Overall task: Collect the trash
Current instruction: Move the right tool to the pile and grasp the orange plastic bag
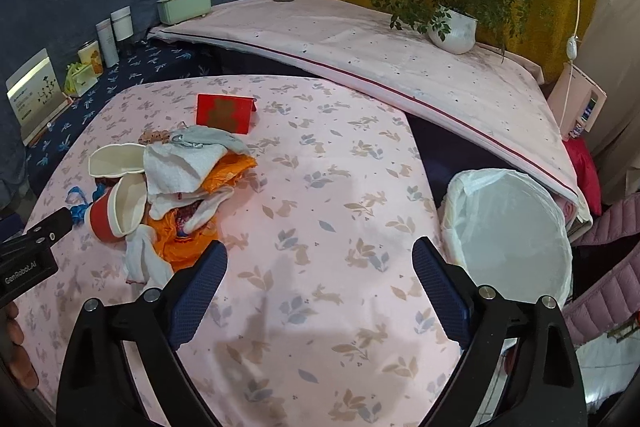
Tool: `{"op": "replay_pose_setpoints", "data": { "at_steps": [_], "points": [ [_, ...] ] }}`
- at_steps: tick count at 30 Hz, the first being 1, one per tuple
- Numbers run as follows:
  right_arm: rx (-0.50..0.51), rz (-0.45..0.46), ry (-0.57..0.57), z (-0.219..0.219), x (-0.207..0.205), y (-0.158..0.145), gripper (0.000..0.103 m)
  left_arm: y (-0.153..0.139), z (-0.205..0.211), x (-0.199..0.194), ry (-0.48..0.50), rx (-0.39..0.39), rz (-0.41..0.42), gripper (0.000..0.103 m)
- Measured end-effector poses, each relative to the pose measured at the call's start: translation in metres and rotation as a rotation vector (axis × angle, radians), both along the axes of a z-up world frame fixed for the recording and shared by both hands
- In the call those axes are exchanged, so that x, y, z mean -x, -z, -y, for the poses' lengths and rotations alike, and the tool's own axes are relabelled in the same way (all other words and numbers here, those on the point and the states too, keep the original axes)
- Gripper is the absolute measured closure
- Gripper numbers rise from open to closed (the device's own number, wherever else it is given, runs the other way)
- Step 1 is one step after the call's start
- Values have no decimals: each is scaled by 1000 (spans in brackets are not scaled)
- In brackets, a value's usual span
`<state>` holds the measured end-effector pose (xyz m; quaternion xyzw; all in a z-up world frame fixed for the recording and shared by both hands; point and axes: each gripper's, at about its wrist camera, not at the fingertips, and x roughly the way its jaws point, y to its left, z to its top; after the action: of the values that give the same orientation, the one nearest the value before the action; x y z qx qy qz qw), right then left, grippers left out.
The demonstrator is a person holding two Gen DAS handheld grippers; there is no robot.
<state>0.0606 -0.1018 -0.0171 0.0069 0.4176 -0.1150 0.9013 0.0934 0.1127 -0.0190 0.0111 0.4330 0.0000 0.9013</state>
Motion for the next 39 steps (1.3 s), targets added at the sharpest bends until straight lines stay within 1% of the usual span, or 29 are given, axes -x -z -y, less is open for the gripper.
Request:
{"op": "replay_pose_setpoints", "data": {
  "at_steps": [5, 7, 10, 13, 14, 15, 16, 17, 18, 19, 21, 22, 24, 25, 27, 29, 32, 35, 37, 38, 39],
  "points": [
    [4, -12, -16, -16, -16, 9, 18, 18, -7, -5, 3, 39, -52, 8],
    [8, -18, -11, -18, -20, 12, 20, 26, -5, -7, 10, 81, -88, 8],
    [0, -29, 9, -17, -21, 15, 23, 37, 11, -6, 53, 135, -136, 8],
    [-31, -40, 29, -13, -21, 19, 26, 48, 30, -7, 92, 133, -154, 8],
    [-41, -41, 32, -13, -21, 20, 26, 52, 36, -9, 99, 126, -160, 10],
    [-49, -45, 35, -13, -21, 22, 28, 57, 40, -11, 106, 132, -163, 16],
    [-59, -50, 35, -14, -22, 23, 29, 62, 43, -13, 108, 132, -176, 19],
    [-70, -52, 30, -15, -23, 25, 30, 66, 43, -16, 111, 140, -187, 27],
    [-81, -54, 24, -16, -23, 27, 33, 71, 43, -19, 114, 150, -199, 34],
    [-90, -59, 17, -18, -25, 29, 37, 76, 42, -21, 112, 159, -219, 37],
    [-112, -70, 0, -22, -29, 35, 42, 82, 35, -24, 109, 198, -245, 52],
    [-125, -75, -8, -24, -31, 38, 45, 83, 31, -24, 106, 215, -252, 56],
    [-152, -90, -24, -29, -36, 44, 51, 84, 26, -23, 114, 234, -258, 72],
    [-166, -100, -32, -32, -39, 48, 54, 84, 24, -23, 119, 244, -261, 76],
    [-191, -119, -42, -37, -44, 55, 57, 84, 20, -21, 126, 252, -257, 82],
    [-219, -132, -47, -42, -49, 61, 60, 83, 17, -19, 133, 249, -254, 86],
    [-258, -147, -56, -47, -55, 70, 63, 83, 11, -18, 130, 247, -253, 87],
    [-298, -165, -70, -50, -62, 80, 70, 83, 8, -17, 129, 245, -254, 88],
    [-312, -182, -78, -53, -66, 88, 80, 83, 6, -17, 123, 247, -256, 88],
    [-318, -193, -79, -53, -67, 91, 81, 82, 6, -16, 123, 247, -257, 88],
    [-330, -200, -84, -54, -68, 94, 87, 82, 5, -16, 123, 243, -257, 88]
  ]
}}
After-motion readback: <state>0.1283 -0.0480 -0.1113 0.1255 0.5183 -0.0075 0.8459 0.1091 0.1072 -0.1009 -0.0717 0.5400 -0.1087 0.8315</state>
